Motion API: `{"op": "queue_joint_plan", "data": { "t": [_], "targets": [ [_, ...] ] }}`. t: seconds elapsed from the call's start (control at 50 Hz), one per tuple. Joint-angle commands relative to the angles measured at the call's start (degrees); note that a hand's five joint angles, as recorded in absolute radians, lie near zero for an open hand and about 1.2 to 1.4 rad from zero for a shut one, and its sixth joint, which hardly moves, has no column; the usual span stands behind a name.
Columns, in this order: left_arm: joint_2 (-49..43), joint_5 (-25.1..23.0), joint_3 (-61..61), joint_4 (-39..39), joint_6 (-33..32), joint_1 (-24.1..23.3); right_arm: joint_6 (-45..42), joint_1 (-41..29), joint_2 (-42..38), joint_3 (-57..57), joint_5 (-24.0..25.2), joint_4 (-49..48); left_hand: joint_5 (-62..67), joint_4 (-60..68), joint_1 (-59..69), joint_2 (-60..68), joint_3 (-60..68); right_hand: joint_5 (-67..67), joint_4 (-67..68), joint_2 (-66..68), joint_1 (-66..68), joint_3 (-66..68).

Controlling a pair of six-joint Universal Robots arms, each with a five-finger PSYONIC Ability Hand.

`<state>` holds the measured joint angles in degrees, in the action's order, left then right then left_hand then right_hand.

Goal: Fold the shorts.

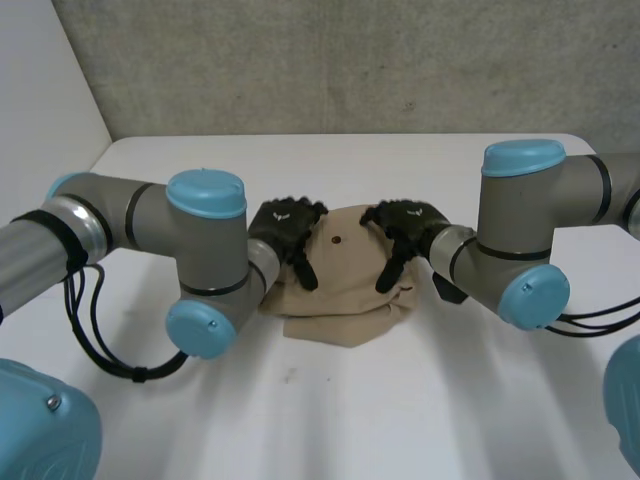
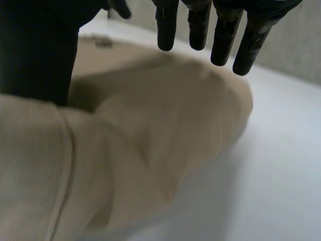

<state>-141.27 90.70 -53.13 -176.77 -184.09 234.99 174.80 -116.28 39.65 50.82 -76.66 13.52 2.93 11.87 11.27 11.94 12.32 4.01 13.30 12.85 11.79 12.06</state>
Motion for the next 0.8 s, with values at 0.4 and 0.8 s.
{"op": "queue_joint_plan", "data": {
  "t": [0.4,0.8],
  "targets": [
    [13.9,0.4,-7.4,2.2,0.2,0.1,-7.8,1.1,17.2,9.0,-4.9,-8.7,0.0,1.0,1.6,1.0,0.6,-1.6,-0.9,-0.4,0.6,0.4],
    [46.1,2.2,-11.6,20.0,0.7,15.8,-11.0,3.4,39.1,17.2,-24.3,-2.3,-2.9,-1.8,-1.2,-1.9,-2.3,-4.0,-3.3,-2.9,-1.8,-2.1]
  ]
}}
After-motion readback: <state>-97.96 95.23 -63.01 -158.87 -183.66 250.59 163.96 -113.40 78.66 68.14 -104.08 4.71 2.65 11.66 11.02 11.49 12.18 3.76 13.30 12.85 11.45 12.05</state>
